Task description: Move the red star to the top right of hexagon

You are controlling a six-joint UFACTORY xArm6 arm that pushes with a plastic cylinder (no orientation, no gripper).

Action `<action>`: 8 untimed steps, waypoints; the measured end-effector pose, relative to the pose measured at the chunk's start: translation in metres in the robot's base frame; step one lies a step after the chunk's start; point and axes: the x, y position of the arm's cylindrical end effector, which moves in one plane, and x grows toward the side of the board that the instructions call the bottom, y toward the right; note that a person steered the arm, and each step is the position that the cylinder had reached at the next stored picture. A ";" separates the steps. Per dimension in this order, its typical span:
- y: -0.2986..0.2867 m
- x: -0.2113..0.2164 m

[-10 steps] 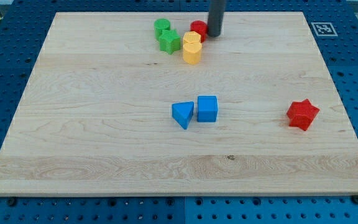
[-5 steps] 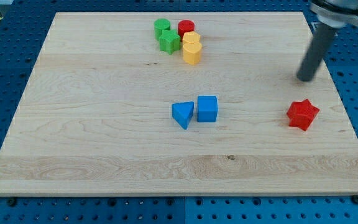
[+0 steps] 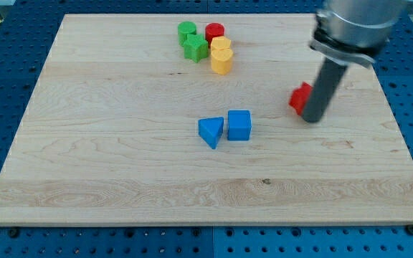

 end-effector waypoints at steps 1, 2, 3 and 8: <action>-0.011 -0.025; 0.009 -0.017; 0.009 -0.042; -0.050 -0.096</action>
